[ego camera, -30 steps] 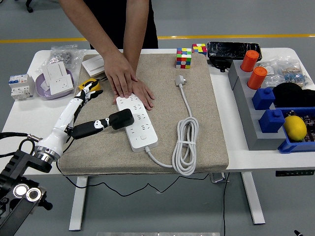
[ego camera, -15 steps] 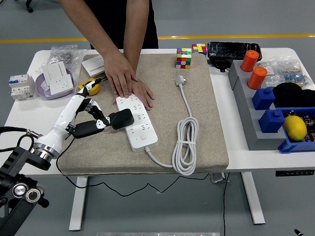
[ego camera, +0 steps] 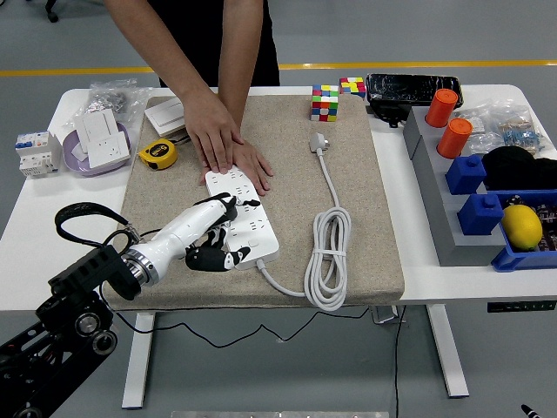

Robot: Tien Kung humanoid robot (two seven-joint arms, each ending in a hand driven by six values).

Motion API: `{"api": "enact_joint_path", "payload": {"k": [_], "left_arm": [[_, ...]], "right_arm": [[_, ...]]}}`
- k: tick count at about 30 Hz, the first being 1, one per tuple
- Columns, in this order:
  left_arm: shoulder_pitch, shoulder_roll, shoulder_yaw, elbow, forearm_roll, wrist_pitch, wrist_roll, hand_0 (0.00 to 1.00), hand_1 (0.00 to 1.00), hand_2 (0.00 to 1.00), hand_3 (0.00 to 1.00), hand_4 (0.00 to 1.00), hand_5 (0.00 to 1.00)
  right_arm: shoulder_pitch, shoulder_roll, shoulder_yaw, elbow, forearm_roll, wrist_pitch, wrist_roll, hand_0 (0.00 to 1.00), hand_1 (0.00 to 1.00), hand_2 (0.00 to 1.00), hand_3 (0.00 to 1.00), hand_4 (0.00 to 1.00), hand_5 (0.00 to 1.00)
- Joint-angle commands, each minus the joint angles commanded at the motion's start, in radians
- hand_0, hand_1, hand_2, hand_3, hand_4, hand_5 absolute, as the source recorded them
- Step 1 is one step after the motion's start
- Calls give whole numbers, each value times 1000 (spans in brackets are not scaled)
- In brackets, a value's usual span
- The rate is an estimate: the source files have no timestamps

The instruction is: Pick up the plug,place it near the board,insert it into the board,press the button

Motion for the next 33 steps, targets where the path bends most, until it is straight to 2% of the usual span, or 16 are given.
{"api": "enact_joint_path", "payload": {"k": [8,18,33], "left_arm": [[-35,-10,69,70,13,0,2,154,43,132,880,699,2],[-29,-10,75,133,22,10,-2,156,42,132,873,700,2],[-33,-6,79,155,24,13,-4,145,42,133,865,701,2]], "right_arm": [[1,-1,-6,0,0,1,0,962,929,864,878,998,998],[-2,-2,-8,0,-1,1,0,962,929,864,878,998,998],[-1,-2,-4,0,-2,1,0,962,929,864,878,998,998]]}}
